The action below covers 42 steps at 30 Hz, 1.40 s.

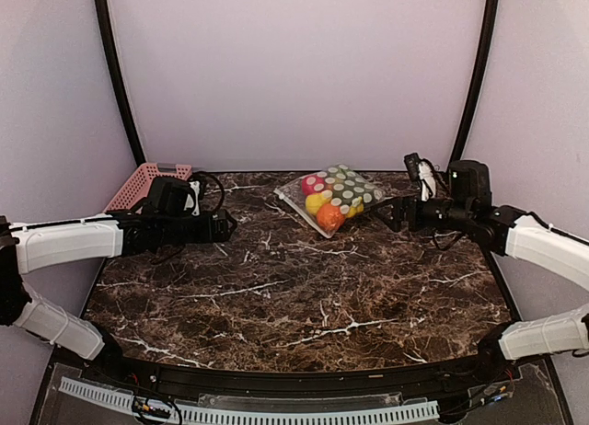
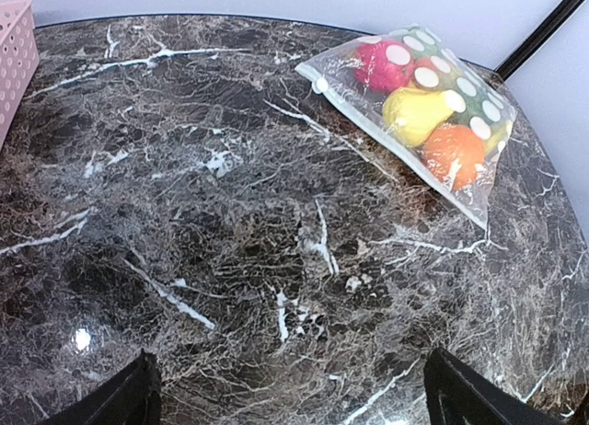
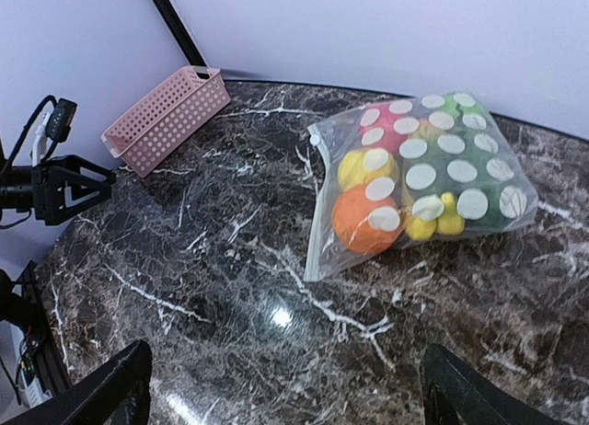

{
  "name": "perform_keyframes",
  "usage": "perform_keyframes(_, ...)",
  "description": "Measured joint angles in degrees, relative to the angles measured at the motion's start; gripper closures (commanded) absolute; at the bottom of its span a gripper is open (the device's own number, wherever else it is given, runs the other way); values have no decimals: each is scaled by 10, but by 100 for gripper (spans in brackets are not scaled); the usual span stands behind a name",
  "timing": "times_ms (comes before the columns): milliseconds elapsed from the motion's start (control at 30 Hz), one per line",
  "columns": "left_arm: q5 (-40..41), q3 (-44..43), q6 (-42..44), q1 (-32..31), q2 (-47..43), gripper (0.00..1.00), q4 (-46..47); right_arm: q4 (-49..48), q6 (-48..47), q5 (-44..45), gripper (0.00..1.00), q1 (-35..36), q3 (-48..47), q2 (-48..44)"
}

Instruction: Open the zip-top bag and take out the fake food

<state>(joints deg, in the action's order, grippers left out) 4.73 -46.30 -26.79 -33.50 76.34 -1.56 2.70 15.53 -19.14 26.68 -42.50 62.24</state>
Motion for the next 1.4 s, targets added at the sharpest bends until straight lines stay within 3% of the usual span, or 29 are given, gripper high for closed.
perform_keyframes(500,10,0,0,0,-16,1,0,3,-144,94,3,54,-209,254)
perform_keyframes(1000,17,7,0,0,-33,1,3,19,-307,303,17,185,-425,520)
perform_keyframes(1400,10,14,0,0,-35,1,9,22,-412,444,23,231,-501,662)
